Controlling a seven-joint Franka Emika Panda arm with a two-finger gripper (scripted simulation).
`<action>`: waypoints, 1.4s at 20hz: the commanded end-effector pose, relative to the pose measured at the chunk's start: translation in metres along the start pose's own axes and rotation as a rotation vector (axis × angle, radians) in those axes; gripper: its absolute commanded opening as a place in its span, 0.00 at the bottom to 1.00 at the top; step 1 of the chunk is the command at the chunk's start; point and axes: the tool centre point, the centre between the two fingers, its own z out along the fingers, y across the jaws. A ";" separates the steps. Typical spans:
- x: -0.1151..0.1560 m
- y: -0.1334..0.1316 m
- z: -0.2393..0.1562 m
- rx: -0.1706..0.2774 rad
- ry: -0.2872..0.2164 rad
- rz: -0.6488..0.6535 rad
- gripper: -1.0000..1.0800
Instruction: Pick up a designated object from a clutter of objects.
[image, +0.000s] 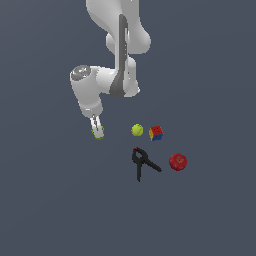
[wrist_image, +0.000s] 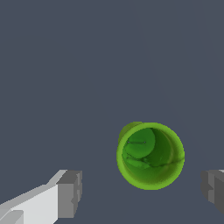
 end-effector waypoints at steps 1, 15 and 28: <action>0.002 0.008 0.006 -0.001 0.003 0.046 0.96; 0.004 0.017 0.020 -0.003 0.006 0.090 0.96; 0.004 0.017 0.062 -0.003 0.006 0.095 0.96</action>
